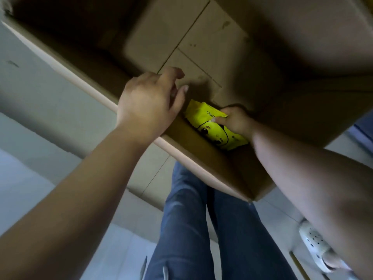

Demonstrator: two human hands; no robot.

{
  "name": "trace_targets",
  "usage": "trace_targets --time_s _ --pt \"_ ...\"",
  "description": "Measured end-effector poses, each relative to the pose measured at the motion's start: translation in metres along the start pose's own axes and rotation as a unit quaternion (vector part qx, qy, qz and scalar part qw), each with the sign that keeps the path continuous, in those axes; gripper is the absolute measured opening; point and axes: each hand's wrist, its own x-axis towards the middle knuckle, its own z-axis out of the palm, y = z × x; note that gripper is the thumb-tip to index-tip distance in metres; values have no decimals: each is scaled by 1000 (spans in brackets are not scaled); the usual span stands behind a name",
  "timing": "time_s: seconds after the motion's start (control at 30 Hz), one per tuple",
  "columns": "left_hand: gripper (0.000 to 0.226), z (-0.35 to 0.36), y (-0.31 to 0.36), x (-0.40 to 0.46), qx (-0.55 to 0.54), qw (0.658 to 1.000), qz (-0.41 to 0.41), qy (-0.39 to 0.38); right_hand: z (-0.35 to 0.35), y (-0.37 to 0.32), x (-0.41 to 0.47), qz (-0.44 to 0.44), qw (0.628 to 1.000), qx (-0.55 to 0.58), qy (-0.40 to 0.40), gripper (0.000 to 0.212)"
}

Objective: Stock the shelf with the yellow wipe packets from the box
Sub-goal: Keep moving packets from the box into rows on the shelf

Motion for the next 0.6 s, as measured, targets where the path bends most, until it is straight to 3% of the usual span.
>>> trace_targets --time_s 0.1,0.17,0.27,0.6 --pt "36 -3 1 2 -27 999 -27 -5 -9 -7 -1 10 1000 -10 -13 13" --pt "37 -7 3 5 -45 998 -45 -10 -15 -12 -4 11 1000 -27 -5 19" --pt "38 -10 7 11 -63 995 -69 -42 -28 -23 -6 2 997 -68 39 34" --pt "40 6 14 57 -121 969 -80 -201 -91 -55 -24 -15 964 -186 191 38"
